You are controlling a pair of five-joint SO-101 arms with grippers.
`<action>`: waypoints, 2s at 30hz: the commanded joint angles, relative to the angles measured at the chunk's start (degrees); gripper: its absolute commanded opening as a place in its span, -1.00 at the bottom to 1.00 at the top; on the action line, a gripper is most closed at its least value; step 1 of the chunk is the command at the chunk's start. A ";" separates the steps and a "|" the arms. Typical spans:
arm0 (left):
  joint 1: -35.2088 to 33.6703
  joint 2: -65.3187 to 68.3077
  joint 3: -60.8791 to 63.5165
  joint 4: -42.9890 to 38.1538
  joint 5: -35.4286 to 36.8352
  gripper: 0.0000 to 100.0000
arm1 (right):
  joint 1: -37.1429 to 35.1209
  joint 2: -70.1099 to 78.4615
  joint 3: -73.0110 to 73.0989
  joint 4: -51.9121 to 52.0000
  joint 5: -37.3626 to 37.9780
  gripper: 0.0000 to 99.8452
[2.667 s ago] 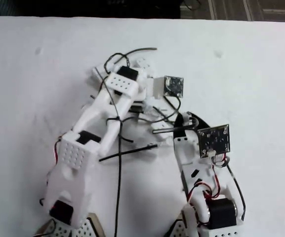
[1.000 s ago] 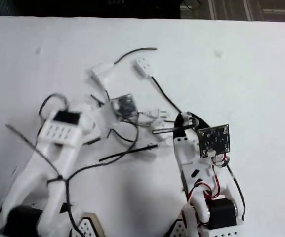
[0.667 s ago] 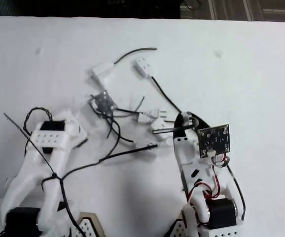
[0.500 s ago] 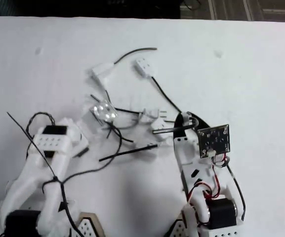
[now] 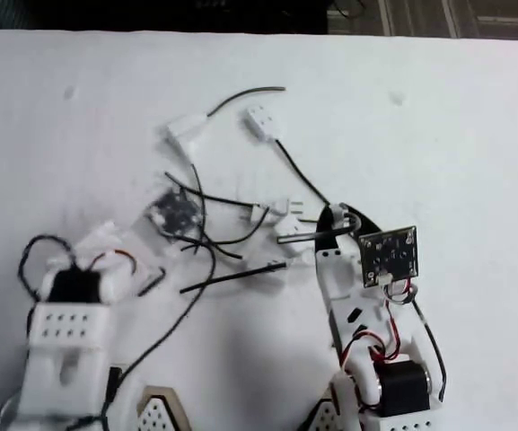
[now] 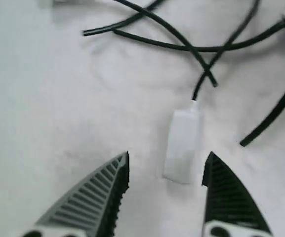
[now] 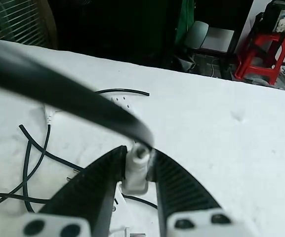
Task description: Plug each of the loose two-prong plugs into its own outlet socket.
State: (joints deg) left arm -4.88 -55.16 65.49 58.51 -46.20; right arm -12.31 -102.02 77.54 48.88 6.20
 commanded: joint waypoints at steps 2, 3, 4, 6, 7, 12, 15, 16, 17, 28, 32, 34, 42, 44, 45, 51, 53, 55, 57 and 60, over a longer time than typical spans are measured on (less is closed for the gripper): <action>-4.97 -7.69 0.79 -4.13 2.64 -0.63 | -0.04 -0.31 -0.18 -0.84 0.70 -0.97; -5.41 -7.25 1.32 -5.63 2.64 -0.70 | -0.04 -0.31 -0.18 -0.84 0.70 -0.97; -5.58 -6.37 1.93 -6.68 2.64 -0.76 | -0.04 -0.31 -0.18 -0.84 0.70 -0.97; -5.49 -4.09 2.55 -7.56 1.41 -0.82 | -0.04 -0.31 -0.18 -0.84 0.70 -0.97; -5.41 -2.68 2.55 -7.56 0.35 -0.82 | -0.04 -0.31 -0.18 -0.84 0.70 -0.97; -5.23 4.88 2.64 -8.70 -0.97 -0.87 | -0.04 -0.31 -0.18 -0.84 0.70 -0.97; -4.00 9.63 3.16 -11.43 -0.97 -0.94 | -0.04 -0.31 -0.18 -0.84 0.70 -0.97; -3.91 11.21 3.34 -11.78 -0.97 -0.95 | -0.04 -0.31 -0.18 -0.84 0.70 -0.97; -3.38 12.70 3.34 -11.96 -0.97 -0.95 | -0.04 -0.31 -0.18 -0.84 0.70 -0.97; 10.07 10.15 3.34 2.11 -0.53 -0.95 | -0.04 -0.31 0.35 -1.01 0.70 -0.97; 14.46 4.79 3.34 9.41 -0.44 -0.95 | -0.04 -0.31 0.35 -1.01 0.70 -0.97; 14.64 2.33 3.34 10.81 0.62 -0.95 | -0.04 -0.31 0.35 -1.01 0.70 -0.97; 7.60 -1.98 2.99 10.81 1.67 -0.55 | -0.04 -0.31 0.35 -0.92 0.70 -0.97; 6.55 -1.89 2.99 10.81 1.58 -0.45 | -0.04 -0.31 0.35 -0.92 0.70 -0.97; 6.55 -1.89 2.99 10.81 1.58 -0.47 | -0.04 -0.31 0.35 -0.92 0.70 -0.97; 6.99 -0.31 2.81 10.29 1.49 -0.46 | -0.04 -0.31 0.35 -0.92 0.70 -0.97; 6.64 2.33 2.55 8.09 1.49 -0.46 | -0.04 -0.31 0.35 -0.92 0.70 -0.97; 6.55 6.37 1.67 5.54 1.49 -0.46 | -0.04 -0.31 0.35 -0.92 0.70 -0.97; 6.55 11.74 -0.88 4.75 1.49 -0.46 | -0.04 -0.31 0.35 -0.92 0.70 -0.97; 6.55 20.88 -6.33 4.84 1.49 -0.47 | -0.04 -0.31 0.35 -0.92 0.70 -0.97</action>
State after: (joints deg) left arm 2.15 -44.44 66.46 64.31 -44.88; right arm -12.31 -102.02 78.24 48.88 6.20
